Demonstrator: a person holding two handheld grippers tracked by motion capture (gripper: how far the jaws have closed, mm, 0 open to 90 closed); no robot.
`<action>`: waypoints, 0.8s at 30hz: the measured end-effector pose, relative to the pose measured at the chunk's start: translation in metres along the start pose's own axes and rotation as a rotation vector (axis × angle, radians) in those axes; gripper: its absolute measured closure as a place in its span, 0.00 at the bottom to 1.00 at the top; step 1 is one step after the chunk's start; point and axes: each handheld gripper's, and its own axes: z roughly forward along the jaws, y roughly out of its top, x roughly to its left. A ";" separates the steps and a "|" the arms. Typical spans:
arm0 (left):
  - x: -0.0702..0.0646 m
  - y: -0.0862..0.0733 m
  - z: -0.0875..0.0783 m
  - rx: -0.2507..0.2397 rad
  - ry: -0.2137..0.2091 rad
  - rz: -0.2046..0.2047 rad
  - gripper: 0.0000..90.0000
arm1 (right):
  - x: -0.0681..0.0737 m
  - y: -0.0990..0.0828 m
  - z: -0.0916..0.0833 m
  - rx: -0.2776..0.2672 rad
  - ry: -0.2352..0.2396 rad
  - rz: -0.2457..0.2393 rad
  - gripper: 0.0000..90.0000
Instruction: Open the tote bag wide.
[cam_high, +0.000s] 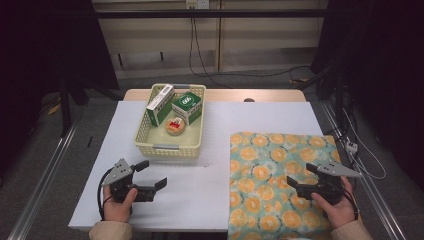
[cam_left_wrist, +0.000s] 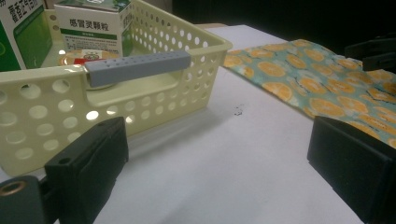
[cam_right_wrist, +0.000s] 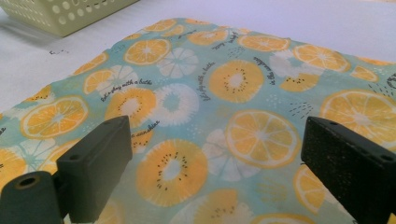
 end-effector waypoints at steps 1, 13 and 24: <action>0.000 0.000 0.000 0.000 0.000 0.000 0.06 | 0.000 0.000 0.000 -0.001 0.000 0.001 0.09; -0.001 0.001 0.001 -0.010 -0.010 0.005 0.05 | 0.008 0.009 0.006 0.011 -0.005 -0.027 0.09; -0.003 0.002 0.001 -0.027 -0.018 0.004 0.05 | 0.046 0.027 0.033 0.055 0.053 -0.125 0.09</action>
